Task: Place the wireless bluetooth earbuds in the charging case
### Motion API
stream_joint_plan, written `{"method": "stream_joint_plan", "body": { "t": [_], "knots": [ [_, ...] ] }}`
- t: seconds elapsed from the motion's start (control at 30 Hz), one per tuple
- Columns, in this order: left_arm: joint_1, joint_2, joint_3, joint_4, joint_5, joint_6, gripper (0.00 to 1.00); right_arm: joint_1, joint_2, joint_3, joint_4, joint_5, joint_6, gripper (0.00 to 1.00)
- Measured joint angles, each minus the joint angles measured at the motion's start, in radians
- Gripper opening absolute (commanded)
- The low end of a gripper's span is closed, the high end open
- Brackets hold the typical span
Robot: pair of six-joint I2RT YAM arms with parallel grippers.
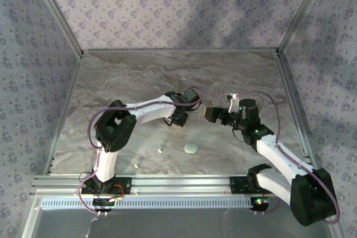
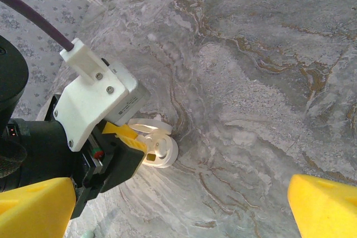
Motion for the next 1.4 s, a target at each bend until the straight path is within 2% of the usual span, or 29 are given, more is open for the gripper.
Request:
{"method": "stream_joint_plan", "body": {
  "t": [0.5,0.8,1.0,1.4],
  "knots": [
    [0.000,0.000,0.000,0.002,0.050,-0.011,0.29,0.000,0.002,0.000,0.000,0.000,0.000,1.00],
    [0.000,-0.061,-0.017,0.013,0.074,-0.031,0.38,0.000,0.002,0.000,0.000,0.000,0.000,1.00],
    [0.010,-0.191,-0.101,0.056,0.102,-0.058,0.52,0.000,0.002,0.000,0.000,0.000,-0.001,1.00],
    [0.115,-0.565,-0.396,0.234,0.233,-0.097,1.00,0.029,-0.033,-0.002,0.000,0.001,-0.008,1.00]
  ]
}}
